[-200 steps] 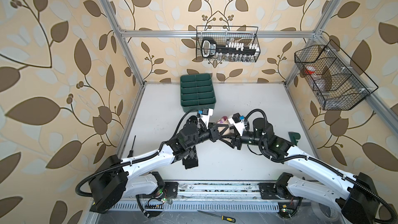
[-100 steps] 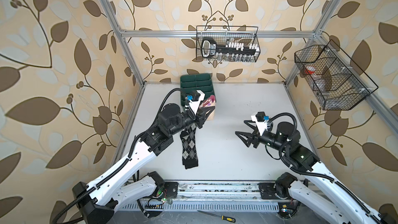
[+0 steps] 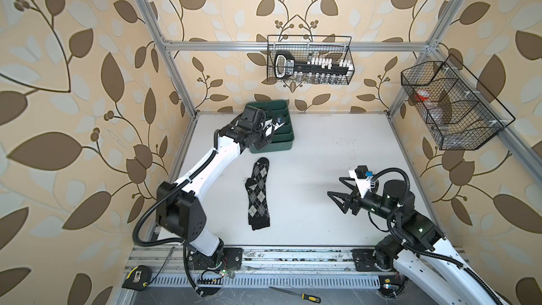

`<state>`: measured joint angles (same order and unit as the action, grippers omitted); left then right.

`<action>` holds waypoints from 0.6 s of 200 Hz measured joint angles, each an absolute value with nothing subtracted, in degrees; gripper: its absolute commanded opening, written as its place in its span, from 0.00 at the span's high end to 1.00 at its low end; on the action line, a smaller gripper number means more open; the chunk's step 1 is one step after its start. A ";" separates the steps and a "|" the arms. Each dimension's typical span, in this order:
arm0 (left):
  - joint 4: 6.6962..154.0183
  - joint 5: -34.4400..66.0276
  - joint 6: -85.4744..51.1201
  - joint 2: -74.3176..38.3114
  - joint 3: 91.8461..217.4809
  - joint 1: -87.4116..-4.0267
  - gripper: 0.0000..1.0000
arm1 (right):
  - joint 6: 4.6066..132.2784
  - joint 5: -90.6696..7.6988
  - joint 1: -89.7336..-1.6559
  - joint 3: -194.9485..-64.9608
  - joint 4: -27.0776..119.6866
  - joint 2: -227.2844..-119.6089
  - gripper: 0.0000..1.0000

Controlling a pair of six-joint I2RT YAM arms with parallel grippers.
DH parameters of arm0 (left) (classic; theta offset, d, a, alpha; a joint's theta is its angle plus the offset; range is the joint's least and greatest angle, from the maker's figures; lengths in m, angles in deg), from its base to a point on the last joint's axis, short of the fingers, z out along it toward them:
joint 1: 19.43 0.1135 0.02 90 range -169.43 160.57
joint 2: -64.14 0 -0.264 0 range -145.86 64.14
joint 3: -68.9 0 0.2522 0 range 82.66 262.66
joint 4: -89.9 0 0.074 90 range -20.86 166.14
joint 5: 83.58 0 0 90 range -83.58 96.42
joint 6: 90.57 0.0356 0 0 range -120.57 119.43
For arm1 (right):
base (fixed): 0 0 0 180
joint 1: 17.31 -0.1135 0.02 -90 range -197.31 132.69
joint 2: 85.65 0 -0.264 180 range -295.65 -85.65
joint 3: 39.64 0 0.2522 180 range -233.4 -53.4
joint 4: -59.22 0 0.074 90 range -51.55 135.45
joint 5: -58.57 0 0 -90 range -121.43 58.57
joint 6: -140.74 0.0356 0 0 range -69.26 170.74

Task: Roll the socks
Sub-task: 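Carry the rolled sock with the left gripper over the green tray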

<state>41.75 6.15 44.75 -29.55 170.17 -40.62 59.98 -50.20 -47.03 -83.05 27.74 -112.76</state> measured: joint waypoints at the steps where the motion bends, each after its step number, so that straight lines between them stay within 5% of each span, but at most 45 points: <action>1: 41.61 6.11 44.82 -29.79 170.41 -40.55 1.00 | 59.98 -50.26 -47.03 -83.01 27.74 -112.76 0.16; 53: 36.39 4.77 55.57 -45.07 184.37 -38.06 1.00 | 61.66 -52.91 -47.59 -79.64 29.01 -114.99 0.17; 120: 33.44 4.79 63.48 -55.04 187.98 -37.98 1.00 | 62.29 -55.11 -49.43 -79.44 30.27 -118.90 0.17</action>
<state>33.44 4.79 63.48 -55.04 187.98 -37.98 62.29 -55.11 -49.43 -79.44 30.27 -118.90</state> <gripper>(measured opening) 0.282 0.827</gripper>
